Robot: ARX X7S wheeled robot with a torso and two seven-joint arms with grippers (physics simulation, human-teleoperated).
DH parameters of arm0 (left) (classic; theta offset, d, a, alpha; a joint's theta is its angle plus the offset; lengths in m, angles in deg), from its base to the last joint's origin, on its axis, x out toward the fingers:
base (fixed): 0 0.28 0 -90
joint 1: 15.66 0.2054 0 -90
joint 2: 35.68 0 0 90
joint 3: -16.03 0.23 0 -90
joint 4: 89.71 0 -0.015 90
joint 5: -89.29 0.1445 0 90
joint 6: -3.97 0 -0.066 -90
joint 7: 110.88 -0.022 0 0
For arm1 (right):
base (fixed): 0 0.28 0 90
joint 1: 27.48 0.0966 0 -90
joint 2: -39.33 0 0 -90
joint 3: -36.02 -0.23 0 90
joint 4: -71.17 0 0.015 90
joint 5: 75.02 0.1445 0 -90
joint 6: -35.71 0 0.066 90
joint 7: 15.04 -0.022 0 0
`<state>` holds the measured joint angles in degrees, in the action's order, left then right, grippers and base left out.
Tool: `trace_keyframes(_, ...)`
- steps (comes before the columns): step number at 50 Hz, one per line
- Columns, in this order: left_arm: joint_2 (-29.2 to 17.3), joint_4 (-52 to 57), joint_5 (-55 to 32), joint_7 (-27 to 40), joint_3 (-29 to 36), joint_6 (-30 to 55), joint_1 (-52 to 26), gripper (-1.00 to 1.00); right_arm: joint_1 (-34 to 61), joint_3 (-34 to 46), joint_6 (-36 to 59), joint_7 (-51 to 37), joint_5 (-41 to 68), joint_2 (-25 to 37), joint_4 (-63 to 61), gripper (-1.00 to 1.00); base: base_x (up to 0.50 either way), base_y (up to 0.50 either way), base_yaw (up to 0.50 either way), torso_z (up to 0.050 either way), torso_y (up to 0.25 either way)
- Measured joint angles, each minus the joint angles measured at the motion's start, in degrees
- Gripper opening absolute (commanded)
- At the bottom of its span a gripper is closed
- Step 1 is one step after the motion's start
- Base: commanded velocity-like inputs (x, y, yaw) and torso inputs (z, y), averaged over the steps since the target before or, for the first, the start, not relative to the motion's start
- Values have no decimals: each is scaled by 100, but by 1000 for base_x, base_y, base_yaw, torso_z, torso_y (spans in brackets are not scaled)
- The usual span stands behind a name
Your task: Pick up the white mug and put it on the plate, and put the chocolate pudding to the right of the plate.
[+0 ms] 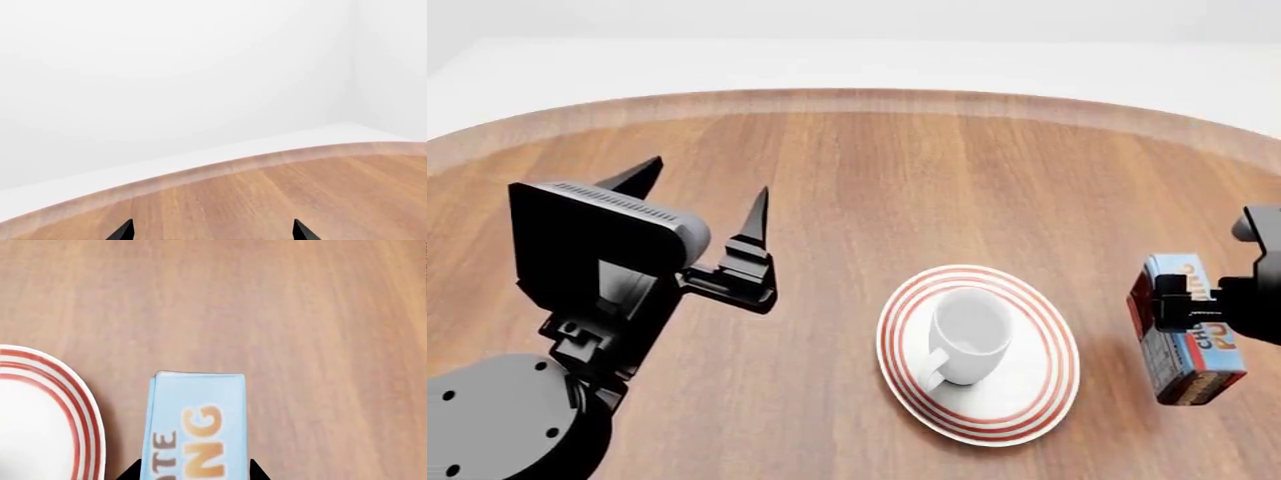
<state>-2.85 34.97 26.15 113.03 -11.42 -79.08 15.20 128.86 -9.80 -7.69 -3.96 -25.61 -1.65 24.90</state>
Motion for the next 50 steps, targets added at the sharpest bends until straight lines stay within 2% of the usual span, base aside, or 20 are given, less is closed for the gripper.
trace_keyframes(19,77,-35,12,5,23,73,1,100,-199,-14,-317,95,-64,-93,375,-100,0,0,0,0,0)
trace_keyframes(20,79,-37,12,6,24,77,1,100,-204,-12,-334,105,-70,-102,396,100,0,0,0,0,0)
trace_keyframes(50,114,-49,22,-2,15,92,40,100,-268,8,-443,132,-206,-88,435,100,0,0,0,0,0)
